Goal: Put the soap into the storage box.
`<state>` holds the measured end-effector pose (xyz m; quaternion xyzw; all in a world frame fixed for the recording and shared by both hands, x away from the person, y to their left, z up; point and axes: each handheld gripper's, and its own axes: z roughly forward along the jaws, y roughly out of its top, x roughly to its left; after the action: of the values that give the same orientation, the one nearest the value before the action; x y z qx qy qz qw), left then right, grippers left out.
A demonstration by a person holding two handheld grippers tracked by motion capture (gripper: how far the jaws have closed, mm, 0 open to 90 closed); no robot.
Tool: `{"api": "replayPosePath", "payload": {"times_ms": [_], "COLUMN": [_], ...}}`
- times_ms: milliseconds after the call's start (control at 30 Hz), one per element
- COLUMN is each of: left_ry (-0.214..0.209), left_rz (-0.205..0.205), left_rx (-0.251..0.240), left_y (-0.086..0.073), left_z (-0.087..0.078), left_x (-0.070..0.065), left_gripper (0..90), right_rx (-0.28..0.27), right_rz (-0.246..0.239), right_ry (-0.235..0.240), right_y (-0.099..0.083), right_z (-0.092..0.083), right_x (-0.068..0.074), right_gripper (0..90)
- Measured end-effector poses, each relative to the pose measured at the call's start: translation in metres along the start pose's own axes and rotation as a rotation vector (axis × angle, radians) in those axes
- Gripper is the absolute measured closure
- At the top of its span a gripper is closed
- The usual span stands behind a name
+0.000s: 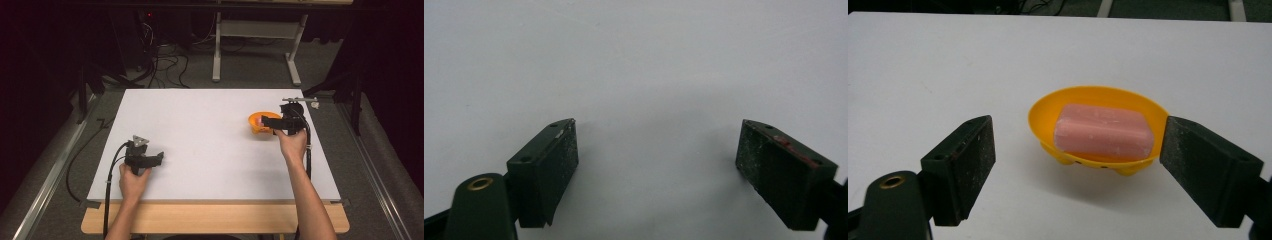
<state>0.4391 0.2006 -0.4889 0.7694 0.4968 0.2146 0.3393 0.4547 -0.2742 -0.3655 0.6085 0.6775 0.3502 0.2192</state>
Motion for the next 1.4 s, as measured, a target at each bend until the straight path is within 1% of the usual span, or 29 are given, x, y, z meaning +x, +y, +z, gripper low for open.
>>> {"api": "replayPosePath", "payload": {"times_ms": [100, 167, 300, 400, 467, 900, 1167, 1400], "left_ry": [-0.001, 0.0, 0.0, 0.0, 0.0, 0.0, 0.0, 0.0], "left_rz": [0.001, 0.001, 0.001, 0.001, 0.001, 0.001, 0.0, 0.001], "left_rx": [0.001, 0.0, 0.0, 0.0, 0.0, 0.0, 0.0, 0.0], "left_y": [0.0, 0.0, 0.0, 0.0, 0.0, 0.0, 0.0, 0.0], "left_z": [0.0, 0.0, 0.0, 0.0, 0.0, 0.0, 0.0, 0.0], "left_x": [0.0, 0.0, 0.0, 0.0, 0.0, 0.0, 0.0, 0.0], "left_gripper": [17.6, 17.6, 17.6, 17.6, 17.6, 17.6, 17.6, 17.6], "right_rx": [-0.004, -0.021, -0.032, -0.03, -0.039, -0.074, -0.082, -0.084], "right_rz": [-0.003, -0.005, -0.014, -0.026, -0.03, -0.066, -0.07, -0.087], "right_ry": [0.009, 0.017, 0.028, 0.026, 0.029, 0.063, 0.088, 0.104], "right_y": [-0.002, -0.004, -0.01, -0.014, -0.017, -0.032, -0.04, -0.047], "right_z": [-0.004, -0.007, -0.012, -0.014, -0.016, -0.026, -0.026, -0.024], "right_x": [0.001, 0.002, 0.005, 0.007, 0.008, 0.02, 0.025, 0.031], "right_gripper": [15.4, 15.8, 16.1, 16.1, 16.5, 17.5, 17.9, 18.0]}}
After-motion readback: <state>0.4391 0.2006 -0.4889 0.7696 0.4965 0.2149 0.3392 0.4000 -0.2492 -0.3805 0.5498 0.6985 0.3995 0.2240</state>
